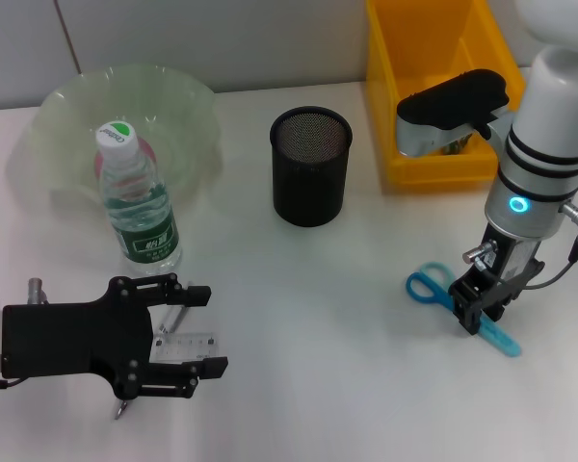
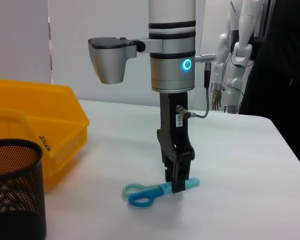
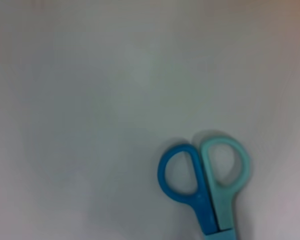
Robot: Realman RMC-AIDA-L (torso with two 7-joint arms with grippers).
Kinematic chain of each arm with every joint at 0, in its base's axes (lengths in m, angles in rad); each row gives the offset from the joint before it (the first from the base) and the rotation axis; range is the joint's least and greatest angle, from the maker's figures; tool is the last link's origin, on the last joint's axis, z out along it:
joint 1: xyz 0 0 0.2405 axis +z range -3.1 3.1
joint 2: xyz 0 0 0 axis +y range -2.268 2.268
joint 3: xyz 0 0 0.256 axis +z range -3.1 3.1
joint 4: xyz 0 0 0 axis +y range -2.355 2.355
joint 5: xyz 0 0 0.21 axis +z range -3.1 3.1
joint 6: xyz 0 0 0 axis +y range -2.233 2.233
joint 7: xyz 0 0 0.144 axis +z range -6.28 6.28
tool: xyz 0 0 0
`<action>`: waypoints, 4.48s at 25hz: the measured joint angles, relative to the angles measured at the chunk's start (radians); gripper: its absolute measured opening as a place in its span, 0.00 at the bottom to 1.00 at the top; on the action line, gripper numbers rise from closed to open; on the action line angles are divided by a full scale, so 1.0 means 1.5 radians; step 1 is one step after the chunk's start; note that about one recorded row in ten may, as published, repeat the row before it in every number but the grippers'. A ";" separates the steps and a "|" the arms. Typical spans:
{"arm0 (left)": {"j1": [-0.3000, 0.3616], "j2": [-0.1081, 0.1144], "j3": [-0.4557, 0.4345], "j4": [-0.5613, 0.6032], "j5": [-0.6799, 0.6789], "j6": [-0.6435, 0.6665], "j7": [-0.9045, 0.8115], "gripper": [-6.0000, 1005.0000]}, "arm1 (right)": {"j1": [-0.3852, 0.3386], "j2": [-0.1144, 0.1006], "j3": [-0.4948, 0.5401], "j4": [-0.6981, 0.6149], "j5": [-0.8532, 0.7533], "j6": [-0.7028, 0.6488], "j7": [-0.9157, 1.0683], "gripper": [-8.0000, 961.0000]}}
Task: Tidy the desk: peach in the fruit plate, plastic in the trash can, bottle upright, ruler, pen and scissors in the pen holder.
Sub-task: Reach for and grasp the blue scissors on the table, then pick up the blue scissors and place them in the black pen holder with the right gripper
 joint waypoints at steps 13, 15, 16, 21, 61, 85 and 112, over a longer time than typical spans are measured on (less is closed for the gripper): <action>-0.004 -0.001 0.000 0.000 0.000 0.000 -0.008 0.81 | -0.001 0.000 -0.013 0.000 0.001 0.015 -0.030 0.32; -0.006 -0.001 0.000 0.000 0.000 0.000 -0.009 0.81 | -0.002 0.000 -0.021 0.000 0.001 0.018 -0.031 0.32; -0.007 -0.001 0.000 0.000 0.000 0.000 -0.009 0.81 | -0.002 0.000 -0.025 0.000 0.001 0.019 -0.031 0.32; -0.007 -0.001 0.000 0.000 0.000 0.000 -0.009 0.81 | -0.002 0.001 -0.032 0.000 0.001 0.023 -0.031 0.30; -0.007 0.000 -0.016 0.000 0.000 0.004 -0.015 0.81 | -0.171 -0.003 -0.027 -0.497 0.054 -0.105 -0.039 0.22; -0.007 -0.002 -0.034 -0.004 -0.001 0.004 -0.026 0.81 | -0.307 -0.001 -0.103 -0.589 0.254 0.282 -0.223 0.22; -0.008 -0.002 -0.034 -0.005 0.001 0.009 -0.026 0.81 | -0.292 -0.003 -0.134 -0.207 0.660 0.603 -0.628 0.33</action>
